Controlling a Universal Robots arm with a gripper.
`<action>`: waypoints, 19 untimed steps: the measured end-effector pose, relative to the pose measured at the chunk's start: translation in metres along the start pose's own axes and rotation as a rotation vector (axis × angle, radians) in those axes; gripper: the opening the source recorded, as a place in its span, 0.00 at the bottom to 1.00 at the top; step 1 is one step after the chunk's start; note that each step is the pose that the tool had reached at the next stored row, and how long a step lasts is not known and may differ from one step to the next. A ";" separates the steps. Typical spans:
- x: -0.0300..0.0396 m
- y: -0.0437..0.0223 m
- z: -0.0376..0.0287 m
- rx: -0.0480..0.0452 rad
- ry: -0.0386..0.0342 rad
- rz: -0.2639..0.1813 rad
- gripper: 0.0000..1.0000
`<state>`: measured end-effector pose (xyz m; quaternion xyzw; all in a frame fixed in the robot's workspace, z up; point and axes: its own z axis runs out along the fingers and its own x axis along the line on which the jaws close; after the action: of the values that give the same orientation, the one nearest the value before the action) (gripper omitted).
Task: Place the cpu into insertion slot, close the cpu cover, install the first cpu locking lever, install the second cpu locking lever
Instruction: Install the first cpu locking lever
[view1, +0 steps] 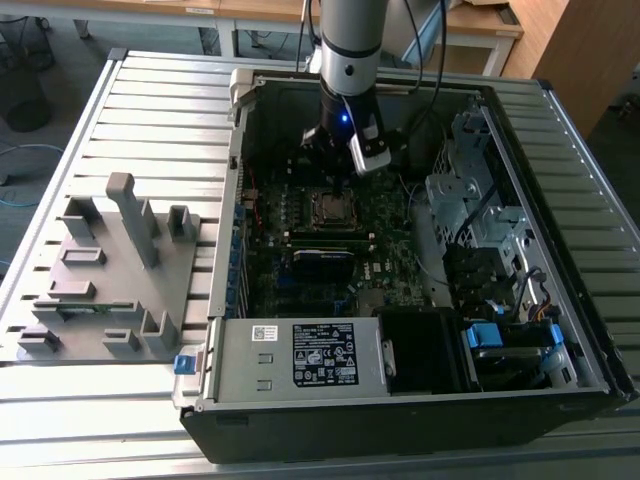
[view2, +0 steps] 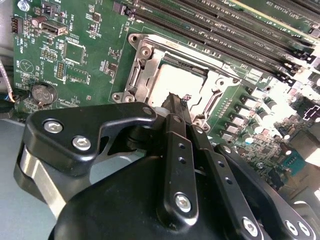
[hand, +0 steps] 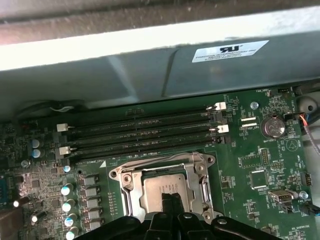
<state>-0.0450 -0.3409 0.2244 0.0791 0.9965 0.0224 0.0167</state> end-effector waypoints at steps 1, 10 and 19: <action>0.0000 0.0000 -0.0011 0.0000 0.0000 0.000 0.10; -0.0001 0.0001 -0.0041 0.0005 0.0002 0.000 0.10; -0.0004 -0.0015 -0.0047 0.0002 0.0001 0.000 0.10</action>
<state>-0.0451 -0.3426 0.2290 0.0792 0.9965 0.0223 0.0167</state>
